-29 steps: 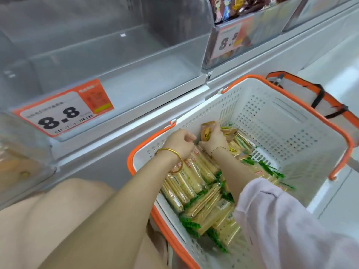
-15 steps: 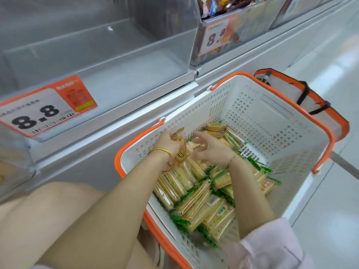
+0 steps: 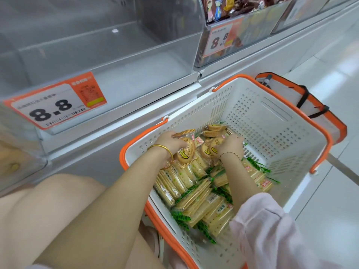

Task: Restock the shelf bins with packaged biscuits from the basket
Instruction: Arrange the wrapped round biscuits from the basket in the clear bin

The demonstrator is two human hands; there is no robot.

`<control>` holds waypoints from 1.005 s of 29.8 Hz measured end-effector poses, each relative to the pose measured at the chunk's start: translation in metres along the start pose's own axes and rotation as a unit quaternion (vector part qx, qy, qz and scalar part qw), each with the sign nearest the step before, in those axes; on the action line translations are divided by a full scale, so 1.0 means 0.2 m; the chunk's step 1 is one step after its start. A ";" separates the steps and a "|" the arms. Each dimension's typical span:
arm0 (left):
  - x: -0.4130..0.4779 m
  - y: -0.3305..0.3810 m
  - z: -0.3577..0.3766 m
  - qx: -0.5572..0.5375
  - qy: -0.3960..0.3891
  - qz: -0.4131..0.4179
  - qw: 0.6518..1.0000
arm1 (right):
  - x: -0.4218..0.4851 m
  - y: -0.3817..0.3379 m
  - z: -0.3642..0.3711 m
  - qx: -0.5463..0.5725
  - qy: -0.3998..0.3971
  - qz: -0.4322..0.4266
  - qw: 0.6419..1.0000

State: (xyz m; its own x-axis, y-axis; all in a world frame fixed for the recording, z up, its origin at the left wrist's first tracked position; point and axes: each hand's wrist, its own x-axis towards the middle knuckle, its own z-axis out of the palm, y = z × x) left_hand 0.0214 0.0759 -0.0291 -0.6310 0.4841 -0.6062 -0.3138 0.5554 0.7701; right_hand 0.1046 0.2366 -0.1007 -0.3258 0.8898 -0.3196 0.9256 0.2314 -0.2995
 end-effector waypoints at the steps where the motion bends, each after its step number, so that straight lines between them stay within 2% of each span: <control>1: -0.01 0.00 0.00 -0.011 0.002 -0.002 1.000 | -0.01 0.00 -0.02 0.020 -0.004 -0.006 1.000; 3: -0.05 0.01 -0.02 -0.018 0.006 0.001 1.000 | -0.06 0.00 -0.10 0.051 -0.020 -0.024 0.998; 5: -0.12 0.04 -0.05 -0.017 0.009 0.015 1.000 | -0.16 0.01 -0.20 0.119 -0.069 -0.052 0.989; 9: -0.31 0.12 -0.19 -0.043 0.005 0.070 0.997 | -0.42 -0.03 -0.44 0.238 -0.147 -0.139 0.950; 13: -0.62 0.18 -0.41 -0.035 0.004 0.140 0.990 | -0.70 -0.16 -0.64 0.252 -0.173 -0.242 0.921; 20: -1.30 0.24 -0.84 0.011 0.059 0.286 0.956 | -1.27 -0.51 -0.84 0.286 -0.176 -0.439 0.833; 23: -1.58 0.20 -1.09 0.007 0.138 0.332 0.933 | -1.52 -0.69 -0.86 0.295 -0.133 -0.522 0.789; 26: -1.80 0.07 -1.34 0.015 0.261 0.356 0.897 | -1.77 -0.88 -0.82 0.264 -0.037 -0.589 0.763; 30: -1.94 -0.11 -1.58 0.084 0.430 0.282 0.853 | -2.01 -1.12 -0.67 0.221 0.020 -0.653 0.724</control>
State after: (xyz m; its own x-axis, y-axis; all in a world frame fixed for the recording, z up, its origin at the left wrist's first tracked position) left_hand 0.0489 -0.3377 0.2513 -0.9581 0.0710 0.2774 0.2727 0.5216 0.8085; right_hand 0.0540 -0.1204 0.2162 -0.8530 0.0378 0.5206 -0.3233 0.7447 -0.5838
